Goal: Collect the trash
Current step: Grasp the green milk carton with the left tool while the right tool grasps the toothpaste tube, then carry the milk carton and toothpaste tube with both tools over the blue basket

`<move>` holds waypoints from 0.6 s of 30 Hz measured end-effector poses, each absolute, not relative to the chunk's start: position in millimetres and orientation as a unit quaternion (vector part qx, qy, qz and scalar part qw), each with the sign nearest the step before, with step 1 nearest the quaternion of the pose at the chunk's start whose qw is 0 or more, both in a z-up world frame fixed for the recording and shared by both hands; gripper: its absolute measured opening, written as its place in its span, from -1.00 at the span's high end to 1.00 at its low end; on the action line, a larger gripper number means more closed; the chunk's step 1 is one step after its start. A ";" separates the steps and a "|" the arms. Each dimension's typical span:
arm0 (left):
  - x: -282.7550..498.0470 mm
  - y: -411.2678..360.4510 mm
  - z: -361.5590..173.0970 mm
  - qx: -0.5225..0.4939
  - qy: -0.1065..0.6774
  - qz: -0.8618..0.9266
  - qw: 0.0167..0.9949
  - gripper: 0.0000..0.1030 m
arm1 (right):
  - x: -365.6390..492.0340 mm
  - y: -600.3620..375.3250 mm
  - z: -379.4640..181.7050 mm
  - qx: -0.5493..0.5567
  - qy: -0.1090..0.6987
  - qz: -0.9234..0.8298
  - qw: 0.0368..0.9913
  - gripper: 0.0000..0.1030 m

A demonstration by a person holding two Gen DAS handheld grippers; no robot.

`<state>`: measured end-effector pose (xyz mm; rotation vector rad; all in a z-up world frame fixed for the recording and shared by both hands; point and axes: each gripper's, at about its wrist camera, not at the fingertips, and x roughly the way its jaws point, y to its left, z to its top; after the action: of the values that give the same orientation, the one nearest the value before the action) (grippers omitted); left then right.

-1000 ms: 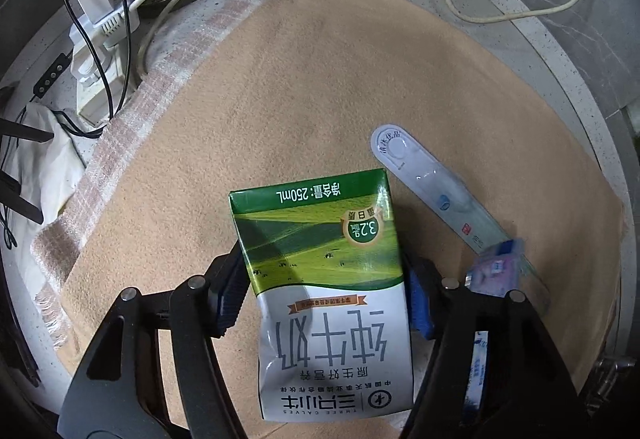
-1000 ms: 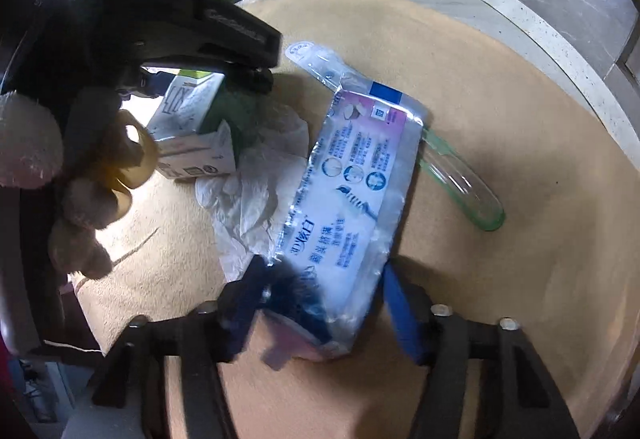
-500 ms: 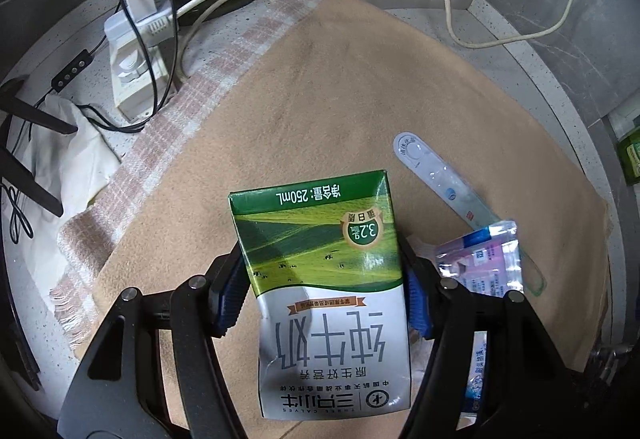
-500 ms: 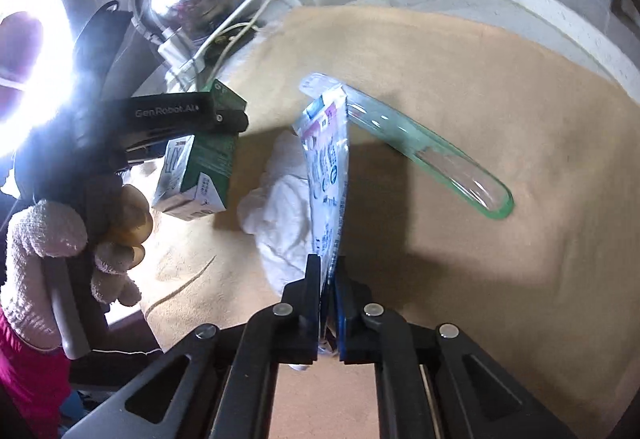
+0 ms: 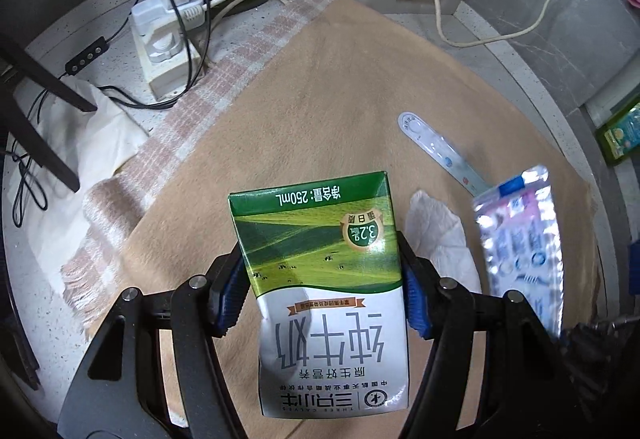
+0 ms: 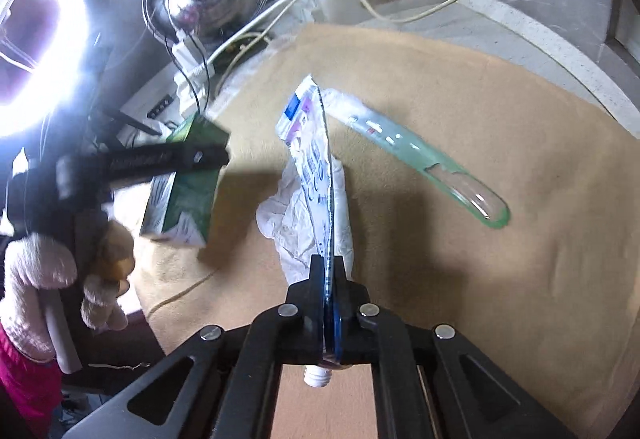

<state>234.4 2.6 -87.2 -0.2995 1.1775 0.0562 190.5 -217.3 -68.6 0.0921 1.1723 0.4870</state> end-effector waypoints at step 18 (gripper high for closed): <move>115.2 14.1 -59.5 -0.091 0.529 -0.023 0.844 -0.27 | 113.0 -221.1 -30.9 0.096 0.513 0.209 0.827 1.00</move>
<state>115.2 14.1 -59.5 -0.1931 1.1158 -0.0491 113.0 -221.1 -30.9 0.2044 1.0891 0.4439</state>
